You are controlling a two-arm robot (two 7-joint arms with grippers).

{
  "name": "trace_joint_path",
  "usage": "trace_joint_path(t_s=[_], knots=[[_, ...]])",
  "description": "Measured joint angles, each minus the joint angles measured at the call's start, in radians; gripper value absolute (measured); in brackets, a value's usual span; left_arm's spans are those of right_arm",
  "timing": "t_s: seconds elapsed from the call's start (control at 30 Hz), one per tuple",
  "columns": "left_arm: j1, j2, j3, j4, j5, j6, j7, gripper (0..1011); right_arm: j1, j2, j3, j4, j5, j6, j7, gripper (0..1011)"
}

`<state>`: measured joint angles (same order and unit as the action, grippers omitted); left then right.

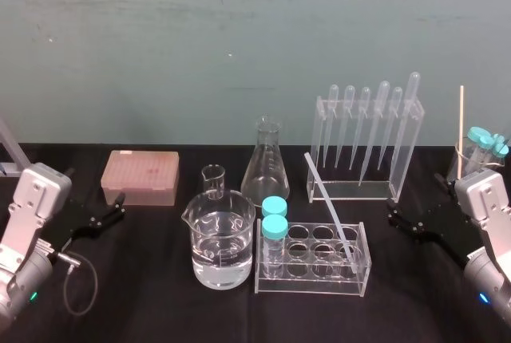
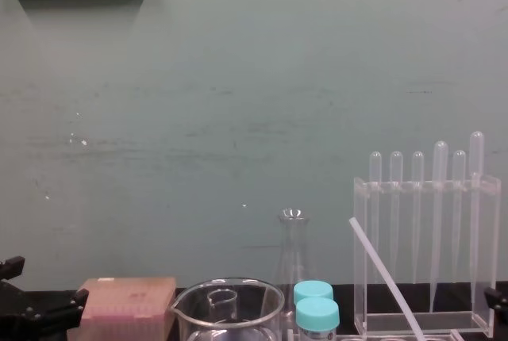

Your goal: Pick up the stirring rod with one hand, then place it down.

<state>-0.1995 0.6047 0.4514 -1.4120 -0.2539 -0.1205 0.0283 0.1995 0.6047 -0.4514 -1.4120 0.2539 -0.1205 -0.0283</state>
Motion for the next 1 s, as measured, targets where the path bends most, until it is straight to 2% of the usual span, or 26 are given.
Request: trace_joint_path(t_s=[0.33,0.47,0.63,0.73,0.83,1.0], knots=[[0.000,0.000,0.000,0.000,0.000,0.000,0.000,1000,-0.001,0.000,0.002,-0.001,-0.002,0.000,0.000,1000],[0.000,0.000,0.000,0.000,0.000,0.000,0.000,1000,-0.014,-0.003,0.023,-0.016,-0.007,0.001,-0.015,1002],[0.000,0.000,0.000,0.000,0.000,0.000,0.000,1000,-0.008,-0.018,0.056,-0.024,-0.011,-0.030,-0.030,1002],[0.000,0.000,0.000,0.000,0.000,0.000,0.000,1000,0.014,-0.032,0.066,-0.023,-0.020,-0.065,-0.029,1002],[0.000,0.000,0.000,0.000,0.000,0.000,0.000,1000,0.052,-0.049,0.064,-0.021,-0.035,-0.106,0.002,1002],[0.000,0.000,0.000,0.000,0.000,0.000,0.000,1000,0.094,-0.071,0.042,-0.012,-0.042,-0.143,0.069,1002]])
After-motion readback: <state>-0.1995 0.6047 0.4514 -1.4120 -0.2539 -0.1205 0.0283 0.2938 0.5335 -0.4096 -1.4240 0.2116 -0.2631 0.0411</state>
